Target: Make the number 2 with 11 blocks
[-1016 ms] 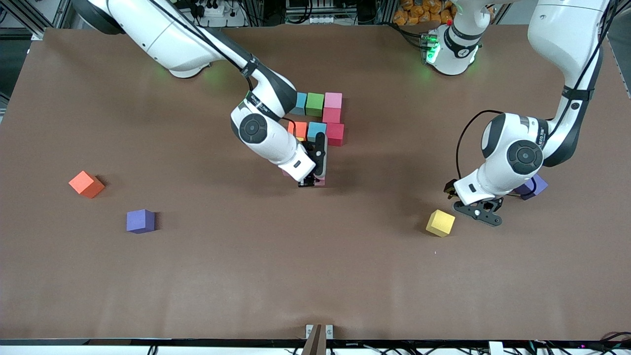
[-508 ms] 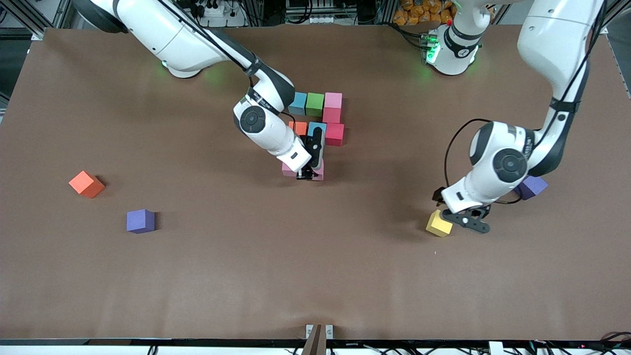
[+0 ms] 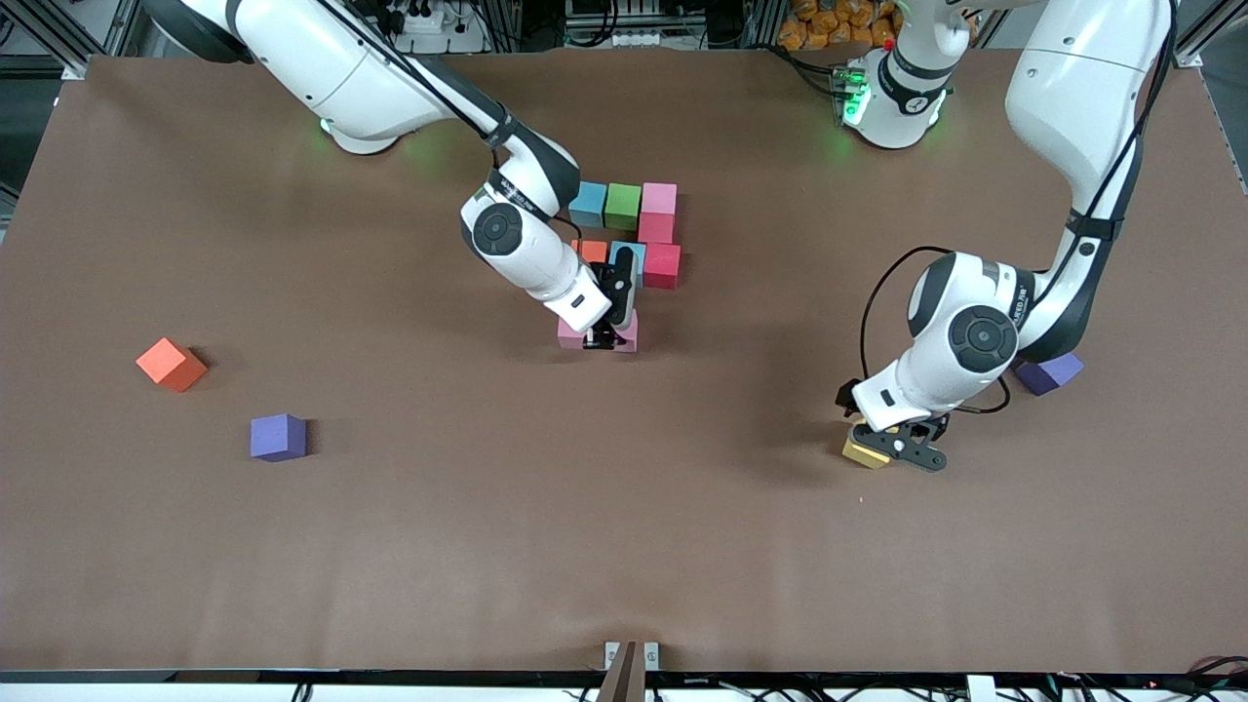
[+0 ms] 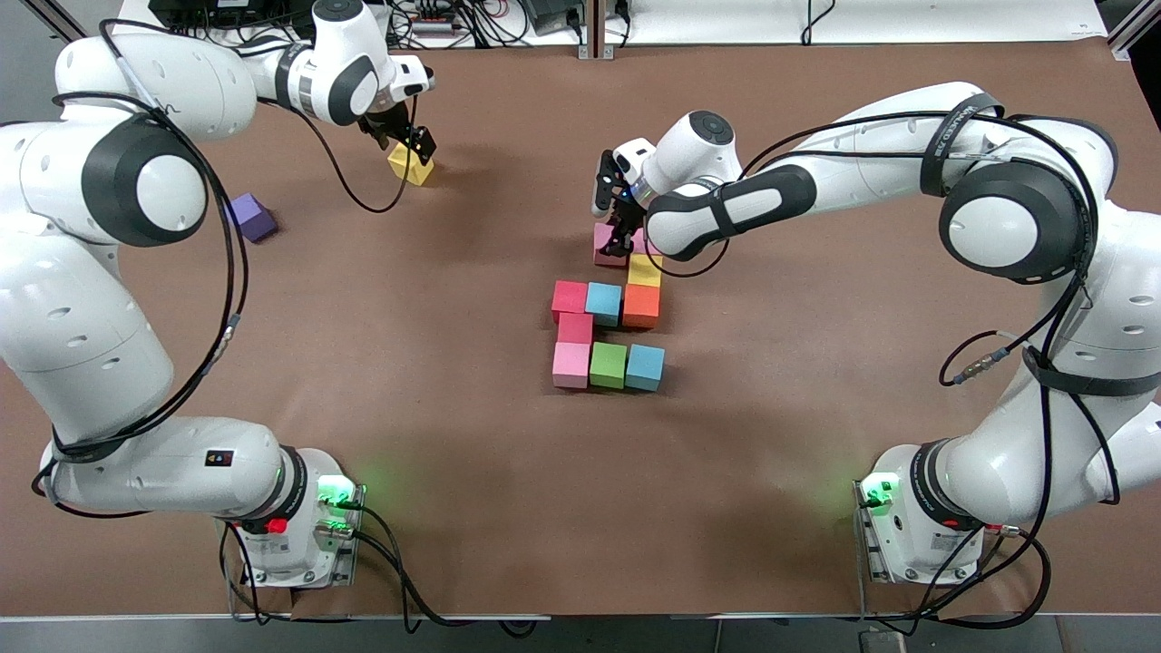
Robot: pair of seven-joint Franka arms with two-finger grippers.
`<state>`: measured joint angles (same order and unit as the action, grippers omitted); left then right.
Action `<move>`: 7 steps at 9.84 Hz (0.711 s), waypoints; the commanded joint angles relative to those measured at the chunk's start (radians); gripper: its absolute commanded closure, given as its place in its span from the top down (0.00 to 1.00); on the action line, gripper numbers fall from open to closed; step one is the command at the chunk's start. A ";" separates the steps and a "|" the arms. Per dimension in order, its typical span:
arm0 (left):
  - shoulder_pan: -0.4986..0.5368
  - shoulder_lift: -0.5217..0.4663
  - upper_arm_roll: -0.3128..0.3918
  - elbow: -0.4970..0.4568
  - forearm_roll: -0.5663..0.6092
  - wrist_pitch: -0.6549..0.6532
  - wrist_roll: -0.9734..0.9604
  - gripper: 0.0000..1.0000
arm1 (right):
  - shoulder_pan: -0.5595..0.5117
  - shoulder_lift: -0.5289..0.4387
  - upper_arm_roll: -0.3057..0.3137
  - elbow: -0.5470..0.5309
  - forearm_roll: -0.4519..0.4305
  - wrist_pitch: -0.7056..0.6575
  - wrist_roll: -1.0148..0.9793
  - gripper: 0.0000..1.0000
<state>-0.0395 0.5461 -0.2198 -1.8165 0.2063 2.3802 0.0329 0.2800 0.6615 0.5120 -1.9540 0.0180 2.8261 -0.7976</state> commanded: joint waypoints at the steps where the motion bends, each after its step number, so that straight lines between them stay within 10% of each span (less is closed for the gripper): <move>1: 0.001 0.021 0.002 0.028 0.005 0.008 0.007 1.00 | 0.004 -0.039 -0.006 -0.046 -0.001 0.018 0.018 0.09; 7: 0.010 0.052 0.011 0.028 0.007 0.048 0.030 1.00 | 0.002 -0.040 -0.006 -0.056 -0.001 0.032 0.018 0.14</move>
<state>-0.0326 0.5849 -0.2098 -1.8042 0.2067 2.4163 0.0459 0.2800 0.6581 0.5120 -1.9691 0.0180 2.8458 -0.7966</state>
